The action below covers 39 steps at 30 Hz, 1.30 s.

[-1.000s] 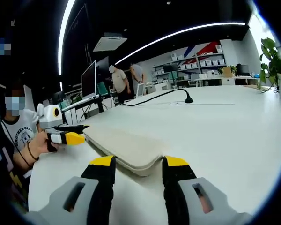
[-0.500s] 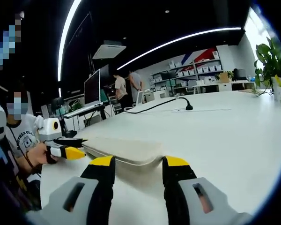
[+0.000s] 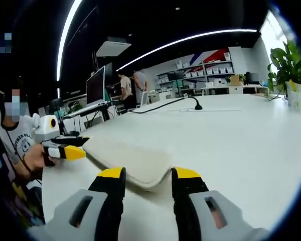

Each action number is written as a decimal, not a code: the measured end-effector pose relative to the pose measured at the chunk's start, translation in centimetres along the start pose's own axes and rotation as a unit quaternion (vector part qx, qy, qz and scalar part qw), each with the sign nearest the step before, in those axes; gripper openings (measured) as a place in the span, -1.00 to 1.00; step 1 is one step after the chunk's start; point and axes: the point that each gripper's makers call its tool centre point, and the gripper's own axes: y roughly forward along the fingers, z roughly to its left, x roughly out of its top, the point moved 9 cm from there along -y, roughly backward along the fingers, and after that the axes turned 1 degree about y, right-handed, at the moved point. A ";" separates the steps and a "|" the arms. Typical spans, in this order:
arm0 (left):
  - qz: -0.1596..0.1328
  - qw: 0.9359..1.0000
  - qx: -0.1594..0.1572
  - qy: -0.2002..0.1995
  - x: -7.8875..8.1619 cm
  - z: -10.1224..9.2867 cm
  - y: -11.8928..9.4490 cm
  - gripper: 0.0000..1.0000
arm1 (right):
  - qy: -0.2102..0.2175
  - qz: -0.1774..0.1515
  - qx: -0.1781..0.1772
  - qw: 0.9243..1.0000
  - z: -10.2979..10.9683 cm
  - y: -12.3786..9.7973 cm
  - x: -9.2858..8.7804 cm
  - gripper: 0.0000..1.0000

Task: Arrange the utensils inside the cutlery case until each visible utensil rests in its matching compartment.

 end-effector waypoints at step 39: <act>-0.054 0.986 0.142 0.063 7.2 6.3 -8.9 -0.04 | -0.051 -0.156 -0.150 0.975 -3.0 -11.2 5.9 -0.35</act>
